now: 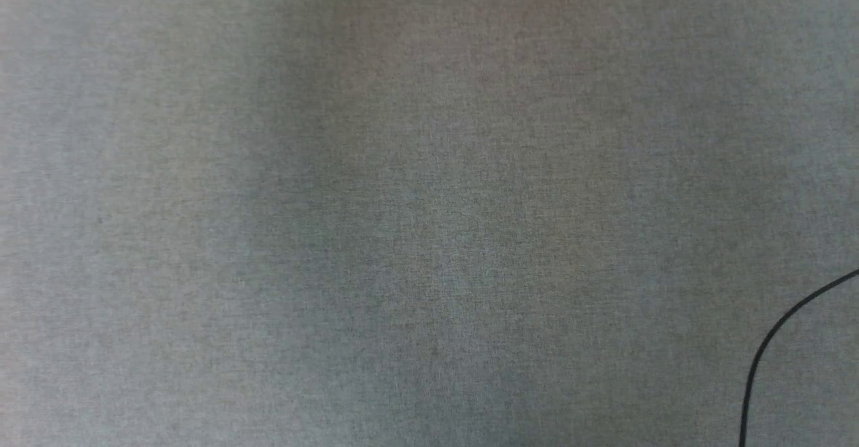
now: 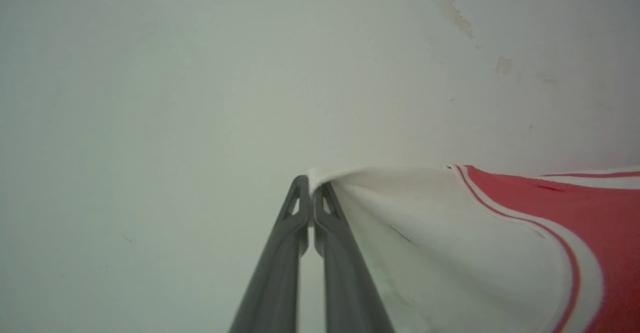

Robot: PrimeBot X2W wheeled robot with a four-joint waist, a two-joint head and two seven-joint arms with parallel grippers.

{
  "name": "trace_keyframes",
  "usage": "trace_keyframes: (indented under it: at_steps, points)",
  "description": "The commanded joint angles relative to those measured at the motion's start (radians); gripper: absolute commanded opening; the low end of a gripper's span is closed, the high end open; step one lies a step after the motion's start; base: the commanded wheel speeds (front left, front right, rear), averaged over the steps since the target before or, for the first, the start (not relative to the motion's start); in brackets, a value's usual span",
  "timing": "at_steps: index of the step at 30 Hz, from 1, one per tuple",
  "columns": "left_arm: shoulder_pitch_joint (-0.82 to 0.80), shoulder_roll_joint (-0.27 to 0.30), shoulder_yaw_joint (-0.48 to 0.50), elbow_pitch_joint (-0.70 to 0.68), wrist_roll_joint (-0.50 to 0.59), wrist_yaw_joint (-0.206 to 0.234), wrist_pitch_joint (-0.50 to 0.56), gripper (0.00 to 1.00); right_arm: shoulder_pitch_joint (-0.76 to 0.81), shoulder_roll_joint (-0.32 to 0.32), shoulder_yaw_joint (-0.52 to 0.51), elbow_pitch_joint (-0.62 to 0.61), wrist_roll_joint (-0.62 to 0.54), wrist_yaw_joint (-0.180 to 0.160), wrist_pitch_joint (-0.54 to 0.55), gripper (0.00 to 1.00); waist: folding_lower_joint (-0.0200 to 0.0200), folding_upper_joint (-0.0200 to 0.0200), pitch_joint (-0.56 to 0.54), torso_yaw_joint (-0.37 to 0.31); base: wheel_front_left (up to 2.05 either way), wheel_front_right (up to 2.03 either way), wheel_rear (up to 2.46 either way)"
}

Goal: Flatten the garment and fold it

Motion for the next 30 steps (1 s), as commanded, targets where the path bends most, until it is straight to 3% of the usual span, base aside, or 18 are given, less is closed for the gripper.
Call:
trace_keyframes:
  at_steps: [1,7,13,22,30]
  points:
    - [0.046,-0.001,0.012,-0.014,0.004,0.007,-0.005,0.0,0.039,0.006,0.006,0.012,-0.005,-0.001,-0.009,0.0,0.0001,0.0,-0.018,0.008,0.0,0.0,0.0]
    - [0.311,0.012,0.111,-0.108,-0.011,0.011,-0.005,0.0,0.219,0.058,0.044,0.017,0.041,-0.001,-0.033,0.0,0.0001,0.0,-0.063,0.002,0.0,0.0,0.0]
    - [0.647,0.014,0.286,-0.243,-0.04,0.009,-0.005,0.0,0.452,0.066,0.092,-0.089,0.129,-0.001,-0.037,0.0,0.0001,0.0,-0.123,-0.004,0.0,0.0,0.0]
    - [1.197,-0.067,0.49,-0.399,-0.025,-0.024,-0.005,0.0,0.861,0.012,0.235,-0.253,0.265,-0.001,-0.037,0.0,0.0001,0.0,-0.251,-0.006,0.0,0.0,0.0]
    - [1.561,-0.123,0.53,-0.427,-0.003,-0.043,-0.005,0.0,1.153,-0.062,0.278,-0.374,0.363,-0.001,-0.037,0.0,0.0001,0.0,-0.332,-0.016,0.0,0.0,0.0]
